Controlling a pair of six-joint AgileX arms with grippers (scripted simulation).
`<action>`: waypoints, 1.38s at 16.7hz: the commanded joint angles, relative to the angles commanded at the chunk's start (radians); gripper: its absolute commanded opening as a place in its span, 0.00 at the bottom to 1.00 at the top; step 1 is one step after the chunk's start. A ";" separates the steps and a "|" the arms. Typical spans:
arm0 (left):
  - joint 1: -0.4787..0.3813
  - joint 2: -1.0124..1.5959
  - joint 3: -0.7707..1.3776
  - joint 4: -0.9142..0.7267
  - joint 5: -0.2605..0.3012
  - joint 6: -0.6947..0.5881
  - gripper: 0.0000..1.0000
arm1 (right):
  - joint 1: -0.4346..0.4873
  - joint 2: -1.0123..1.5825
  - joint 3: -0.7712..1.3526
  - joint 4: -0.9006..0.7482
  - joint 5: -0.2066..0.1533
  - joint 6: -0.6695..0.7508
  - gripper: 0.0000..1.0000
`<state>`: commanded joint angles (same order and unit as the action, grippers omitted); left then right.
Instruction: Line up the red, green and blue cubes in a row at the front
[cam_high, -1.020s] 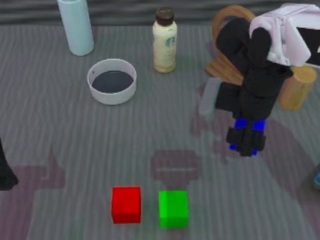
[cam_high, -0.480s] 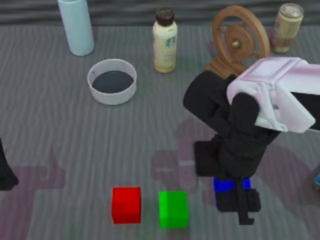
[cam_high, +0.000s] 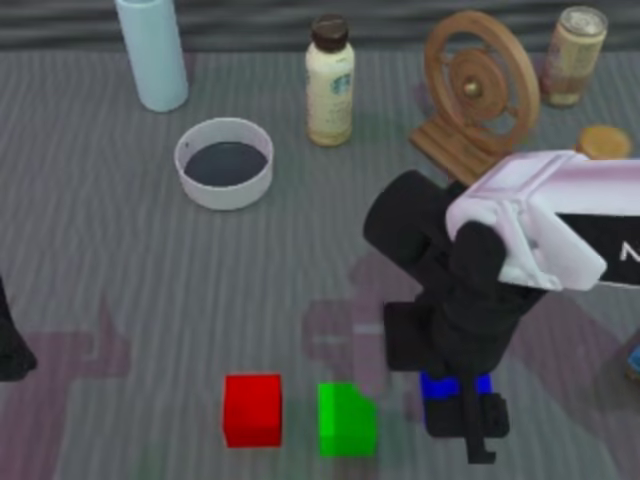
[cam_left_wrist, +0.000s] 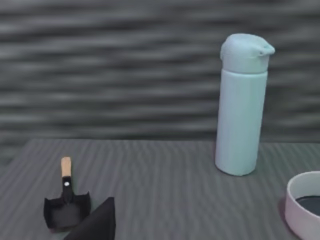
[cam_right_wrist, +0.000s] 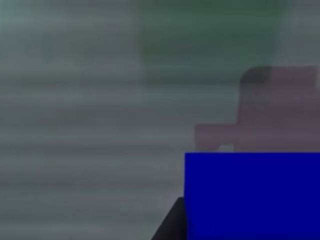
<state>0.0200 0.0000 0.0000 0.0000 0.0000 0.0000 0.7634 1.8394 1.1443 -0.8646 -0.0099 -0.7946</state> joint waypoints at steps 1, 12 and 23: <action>0.000 0.000 0.000 0.000 0.000 0.000 1.00 | 0.001 0.015 -0.021 0.036 0.000 0.000 0.00; 0.000 0.000 0.000 0.000 0.000 0.000 1.00 | 0.003 0.061 -0.084 0.144 0.001 -0.003 0.23; 0.000 0.000 0.000 0.000 0.000 0.000 1.00 | 0.003 0.061 -0.084 0.144 0.001 -0.003 1.00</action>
<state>0.0200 0.0000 0.0000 0.0000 0.0000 0.0000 0.7669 1.9003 1.0604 -0.7206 -0.0091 -0.7974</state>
